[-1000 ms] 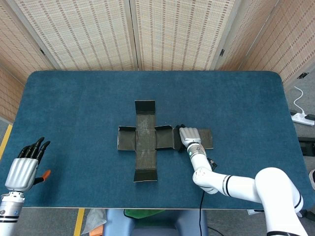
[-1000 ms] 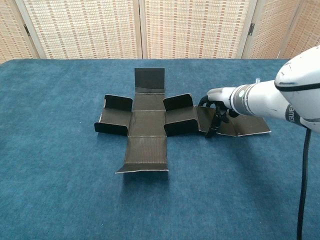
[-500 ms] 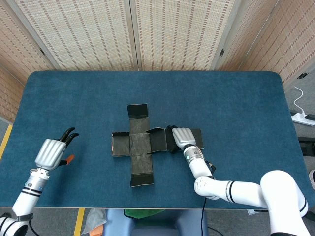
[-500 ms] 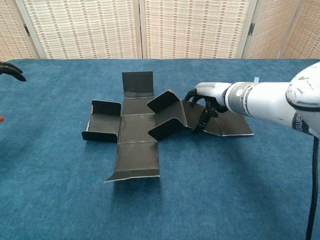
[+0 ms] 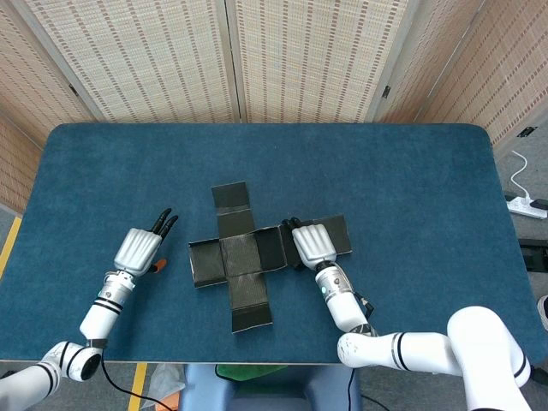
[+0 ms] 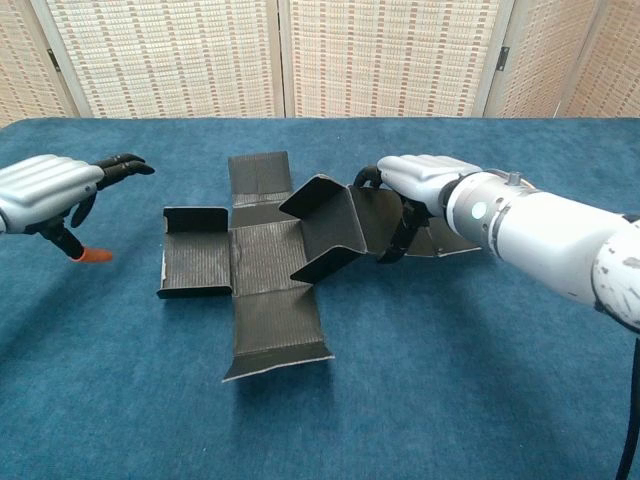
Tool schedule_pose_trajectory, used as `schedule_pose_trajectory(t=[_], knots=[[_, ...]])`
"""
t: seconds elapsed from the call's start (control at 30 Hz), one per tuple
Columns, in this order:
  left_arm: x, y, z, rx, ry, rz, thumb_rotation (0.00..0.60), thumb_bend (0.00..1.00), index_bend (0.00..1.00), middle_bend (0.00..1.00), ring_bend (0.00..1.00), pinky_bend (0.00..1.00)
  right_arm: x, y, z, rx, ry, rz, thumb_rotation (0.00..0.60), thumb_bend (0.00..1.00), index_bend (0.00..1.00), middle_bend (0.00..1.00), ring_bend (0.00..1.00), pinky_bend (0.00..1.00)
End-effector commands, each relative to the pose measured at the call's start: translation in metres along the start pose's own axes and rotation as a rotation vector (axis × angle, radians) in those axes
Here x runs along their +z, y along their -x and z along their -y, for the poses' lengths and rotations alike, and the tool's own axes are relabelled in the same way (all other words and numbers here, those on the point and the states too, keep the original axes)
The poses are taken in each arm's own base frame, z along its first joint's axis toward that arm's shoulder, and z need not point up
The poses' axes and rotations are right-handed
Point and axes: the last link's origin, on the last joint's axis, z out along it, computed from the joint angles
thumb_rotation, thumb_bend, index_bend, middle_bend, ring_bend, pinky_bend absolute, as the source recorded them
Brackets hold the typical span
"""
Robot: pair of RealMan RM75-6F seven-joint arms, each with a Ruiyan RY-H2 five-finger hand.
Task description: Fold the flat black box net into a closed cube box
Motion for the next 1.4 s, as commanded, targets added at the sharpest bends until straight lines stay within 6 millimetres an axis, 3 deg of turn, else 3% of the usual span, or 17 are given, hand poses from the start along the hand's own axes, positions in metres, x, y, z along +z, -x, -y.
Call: schedule_pose_trajectory(t=[0.03, 0.43, 0.67, 1.07, 1.4], knots=[[0.008, 0.005, -0.01, -0.028, -0.001, 0.01, 0.6, 0.21, 0.0, 0.0, 0.61, 0.8, -0.003, 0.002, 0.001, -0.016, -0.009, -0.016, 0.6, 0.22, 0.49, 0.37, 0.79, 1.0], [0.015, 0.019, -0.041, -0.199, 0.052, 0.003, 0.6, 0.2, 0.0, 0.0, 0.6, 0.8, -0.009, 0.009, 0.003, -0.061, -0.033, -0.055, 0.6, 0.22, 0.49, 0.37, 0.79, 1.0], [0.006, 0.009, -0.052, -0.428, 0.126, -0.003, 0.6, 0.2, 0.0, 0.0, 0.59, 0.8, -0.006, 0.009, 0.001, -0.081, -0.048, -0.043, 0.6, 0.22, 0.49, 0.37, 0.79, 1.0], [0.006, -0.018, -0.074, -0.578, 0.274, 0.037, 0.6, 0.2, 0.0, 0.0, 0.56, 0.8, 0.006, -0.017, 0.018, -0.287, -0.193, -0.023, 0.6, 0.22, 0.49, 0.38, 0.79, 1.0], [0.016, -0.019, -0.078, -0.592, 0.313, 0.2, 0.6, 0.2, 0.0, 0.0, 0.54, 0.8, 0.011, -0.036, 0.031, -0.544, -0.352, -0.033, 0.6, 0.24, 0.49, 0.38, 0.79, 1.0]])
